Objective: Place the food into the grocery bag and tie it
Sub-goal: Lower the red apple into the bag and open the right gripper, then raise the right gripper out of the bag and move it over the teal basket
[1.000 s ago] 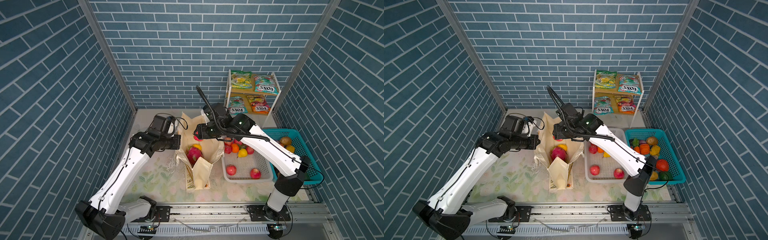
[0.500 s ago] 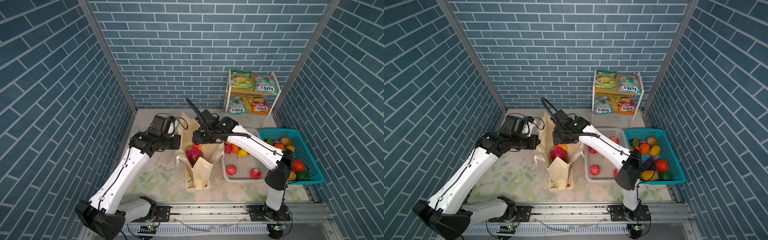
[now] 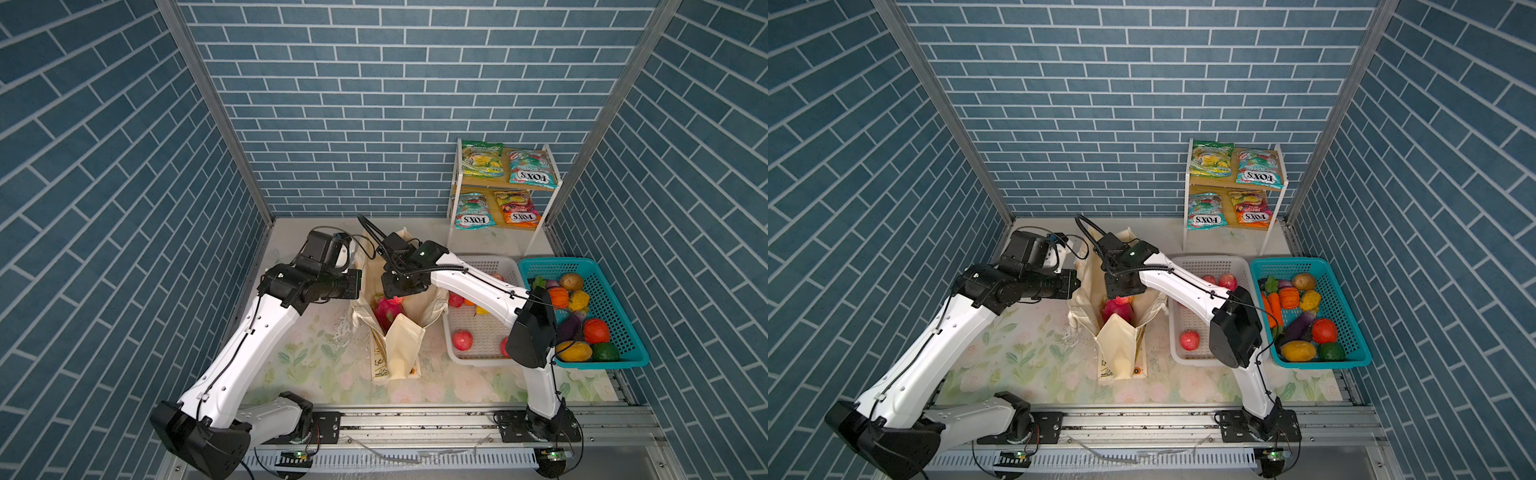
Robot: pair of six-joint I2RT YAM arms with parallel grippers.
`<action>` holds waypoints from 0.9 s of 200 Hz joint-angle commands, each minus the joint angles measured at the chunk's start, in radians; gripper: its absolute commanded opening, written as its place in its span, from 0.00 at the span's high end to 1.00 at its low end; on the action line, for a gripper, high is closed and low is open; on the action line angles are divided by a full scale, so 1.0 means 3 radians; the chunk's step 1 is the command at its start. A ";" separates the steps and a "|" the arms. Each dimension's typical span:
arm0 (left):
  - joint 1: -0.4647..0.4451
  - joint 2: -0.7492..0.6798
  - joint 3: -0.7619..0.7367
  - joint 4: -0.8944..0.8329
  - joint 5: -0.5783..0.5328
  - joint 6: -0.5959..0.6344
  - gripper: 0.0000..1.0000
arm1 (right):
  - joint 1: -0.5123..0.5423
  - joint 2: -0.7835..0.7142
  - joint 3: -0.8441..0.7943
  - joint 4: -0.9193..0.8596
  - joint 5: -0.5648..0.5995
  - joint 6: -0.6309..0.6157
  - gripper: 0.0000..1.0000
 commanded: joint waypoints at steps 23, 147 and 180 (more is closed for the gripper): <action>-0.0024 -0.0026 0.0003 -0.0027 0.0001 0.0037 1.00 | 0.0006 0.0071 -0.0072 -0.0069 0.0033 -0.0075 0.45; -0.0026 -0.0057 -0.0004 -0.0083 -0.0050 0.0045 1.00 | 0.0003 -0.0974 0.0537 -0.0177 0.0750 -0.0498 0.02; -0.0026 -0.0075 -0.0007 -0.0089 -0.0048 0.0034 1.00 | -0.0099 -0.1600 0.0533 0.0033 0.1221 -0.0651 0.01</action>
